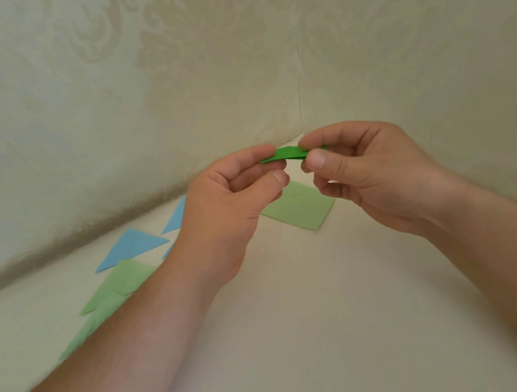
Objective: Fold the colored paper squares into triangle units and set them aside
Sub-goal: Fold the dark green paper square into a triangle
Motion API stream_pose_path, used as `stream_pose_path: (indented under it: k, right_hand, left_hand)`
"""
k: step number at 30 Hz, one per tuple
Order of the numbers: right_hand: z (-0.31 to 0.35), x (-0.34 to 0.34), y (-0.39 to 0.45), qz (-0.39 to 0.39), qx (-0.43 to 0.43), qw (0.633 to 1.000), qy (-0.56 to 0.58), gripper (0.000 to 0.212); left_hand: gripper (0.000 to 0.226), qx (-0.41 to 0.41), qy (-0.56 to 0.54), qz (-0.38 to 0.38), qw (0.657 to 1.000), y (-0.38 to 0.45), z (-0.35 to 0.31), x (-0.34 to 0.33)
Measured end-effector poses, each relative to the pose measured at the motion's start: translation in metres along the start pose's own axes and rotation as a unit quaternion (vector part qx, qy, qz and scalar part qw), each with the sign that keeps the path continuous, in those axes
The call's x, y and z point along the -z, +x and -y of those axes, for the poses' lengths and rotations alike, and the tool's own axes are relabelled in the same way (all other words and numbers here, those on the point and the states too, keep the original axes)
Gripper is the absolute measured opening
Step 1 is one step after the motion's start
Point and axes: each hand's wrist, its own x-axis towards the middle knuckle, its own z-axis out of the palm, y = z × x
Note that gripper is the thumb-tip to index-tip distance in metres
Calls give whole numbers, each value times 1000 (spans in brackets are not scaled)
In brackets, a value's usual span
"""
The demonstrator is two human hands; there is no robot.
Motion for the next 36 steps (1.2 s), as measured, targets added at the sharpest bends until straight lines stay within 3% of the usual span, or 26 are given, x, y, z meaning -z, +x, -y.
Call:
stream_pose_path:
  k: [7,14,19,26,30,36]
  right_hand:
    - [-3,1,2,-52,26,992,-109,13]
    - [-2,3,3,-65,13,989,-132,20]
    - [-3,5,5,-51,5,989,-135,24]
    - [-9,1,0,-3,76,973,-220,9]
    - [-11,0,0,-1,85,970,-228,12]
    - [-12,0,-1,10,74,964,-254,17]
  left_hand:
    - [14,-62,101,-57,991,3,6,2]
    - [10,-70,111,-33,991,1,6,2]
    - [9,-65,114,-31,991,0,5,1]
    - [13,-59,159,-19,985,0,6,0]
    - [14,-73,187,4,980,-1,7,0]
    - [17,-140,305,28,942,-4,8,3]
